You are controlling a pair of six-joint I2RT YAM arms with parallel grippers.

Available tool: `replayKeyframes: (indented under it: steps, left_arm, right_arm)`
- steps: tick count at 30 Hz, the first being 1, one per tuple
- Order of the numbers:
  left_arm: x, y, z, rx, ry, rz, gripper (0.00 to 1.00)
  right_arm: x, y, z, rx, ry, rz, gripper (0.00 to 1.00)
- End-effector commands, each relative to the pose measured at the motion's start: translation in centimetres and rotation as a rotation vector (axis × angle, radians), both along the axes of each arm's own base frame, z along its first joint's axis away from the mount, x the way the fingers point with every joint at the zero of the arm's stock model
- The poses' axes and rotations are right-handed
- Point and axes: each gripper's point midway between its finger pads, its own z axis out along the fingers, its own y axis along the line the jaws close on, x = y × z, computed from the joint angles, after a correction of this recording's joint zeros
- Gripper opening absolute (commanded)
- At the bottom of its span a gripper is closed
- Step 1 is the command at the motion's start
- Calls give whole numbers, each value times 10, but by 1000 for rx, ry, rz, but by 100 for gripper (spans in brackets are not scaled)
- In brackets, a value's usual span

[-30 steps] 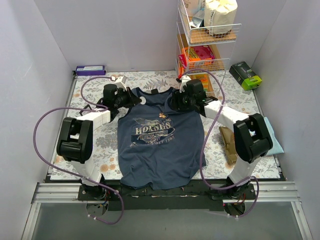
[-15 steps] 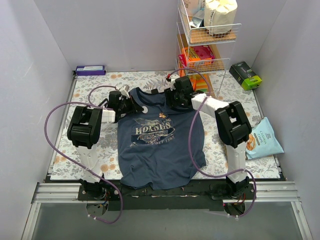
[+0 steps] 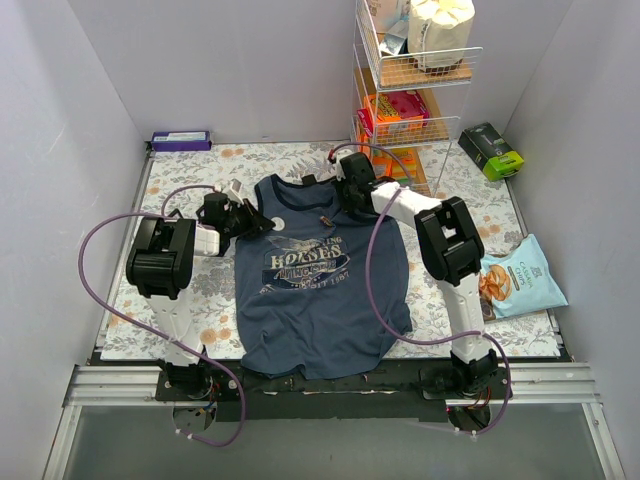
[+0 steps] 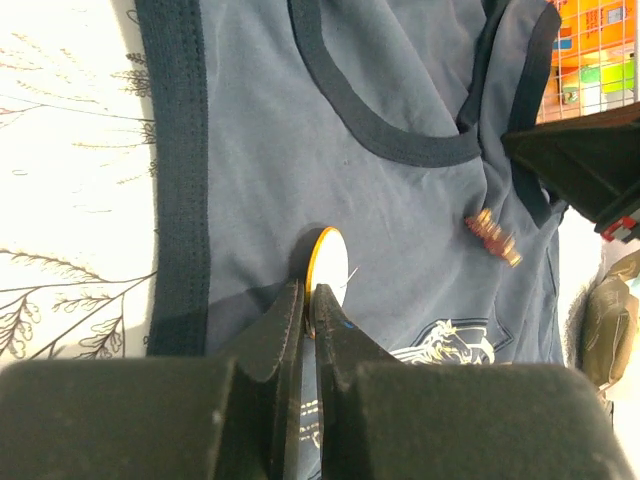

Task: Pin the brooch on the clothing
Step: Adjust the clothes at the center of the board.

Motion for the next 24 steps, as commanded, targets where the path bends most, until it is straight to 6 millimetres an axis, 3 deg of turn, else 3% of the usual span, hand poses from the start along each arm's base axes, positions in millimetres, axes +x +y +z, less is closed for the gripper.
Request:
replayKeyframes:
  steps: [1,6,10,12,13,16,20,24]
  left_arm:
    - [-16,36,-35,116,125,94,0]
    - [-14,50,-30,110,127,140,0]
    - [-9,51,-27,113,120,147,0]
    - [-7,50,-23,116,110,139,0]
    - [-5,50,-18,123,93,130,0]
    - [6,46,9,124,0,98,0]
    - [13,25,50,120,-130,15,0]
    - [19,2,94,148,-250,-43,0]
  right_arm:
    - [36,-28,21,-42,-69,-132,1]
    - [55,-47,30,-56,-99,-199,1]
    - [58,-55,28,-69,-94,-210,1]
    - [56,-54,31,-69,-91,-196,8]
    - [54,-53,31,-66,-87,-181,20]
    - [47,-39,44,-15,-88,-109,43]
    - [32,-17,64,16,-97,24,55]
    - [11,0,86,46,-106,70,59]
